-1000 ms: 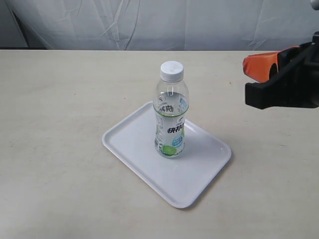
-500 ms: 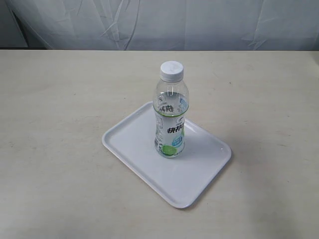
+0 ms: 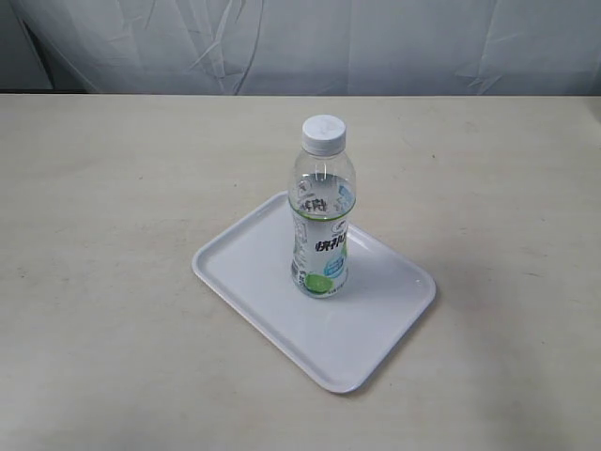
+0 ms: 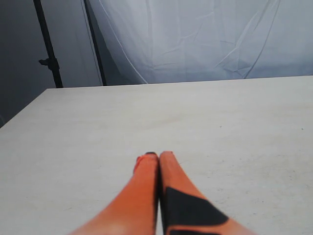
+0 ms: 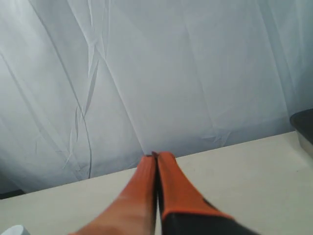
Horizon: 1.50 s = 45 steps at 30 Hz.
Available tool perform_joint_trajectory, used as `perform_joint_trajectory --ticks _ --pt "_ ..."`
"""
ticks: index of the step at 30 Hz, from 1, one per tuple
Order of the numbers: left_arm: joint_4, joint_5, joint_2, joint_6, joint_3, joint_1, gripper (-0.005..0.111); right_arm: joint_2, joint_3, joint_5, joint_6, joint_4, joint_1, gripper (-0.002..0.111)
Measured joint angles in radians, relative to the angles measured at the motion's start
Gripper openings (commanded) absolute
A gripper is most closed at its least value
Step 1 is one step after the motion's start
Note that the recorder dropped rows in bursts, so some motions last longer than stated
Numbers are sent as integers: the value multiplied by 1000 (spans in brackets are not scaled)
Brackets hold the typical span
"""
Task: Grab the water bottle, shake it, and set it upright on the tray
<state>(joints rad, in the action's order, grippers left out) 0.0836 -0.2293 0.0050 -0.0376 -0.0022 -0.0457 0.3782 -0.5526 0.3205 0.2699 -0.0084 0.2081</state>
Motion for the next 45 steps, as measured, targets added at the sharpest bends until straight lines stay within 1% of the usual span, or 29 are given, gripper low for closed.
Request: perform_joint_trajectory --ticks 4,10,17,22,28,45 --pt "0 0 0 0 0 0 0 -95 63 0 2 0 -66 2" --pt "0 0 0 0 0 0 0 -252 238 5 2 -22 -164 2" --pt "0 0 0 0 0 0 0 -370 407 45 2 -62 -230 2" --pt "0 0 0 0 0 0 0 -372 474 58 2 -66 -251 2" --pt "0 0 0 0 0 0 0 -372 548 63 2 -94 -253 2" --pt "0 0 0 0 0 0 0 -372 547 61 2 -96 -253 2"
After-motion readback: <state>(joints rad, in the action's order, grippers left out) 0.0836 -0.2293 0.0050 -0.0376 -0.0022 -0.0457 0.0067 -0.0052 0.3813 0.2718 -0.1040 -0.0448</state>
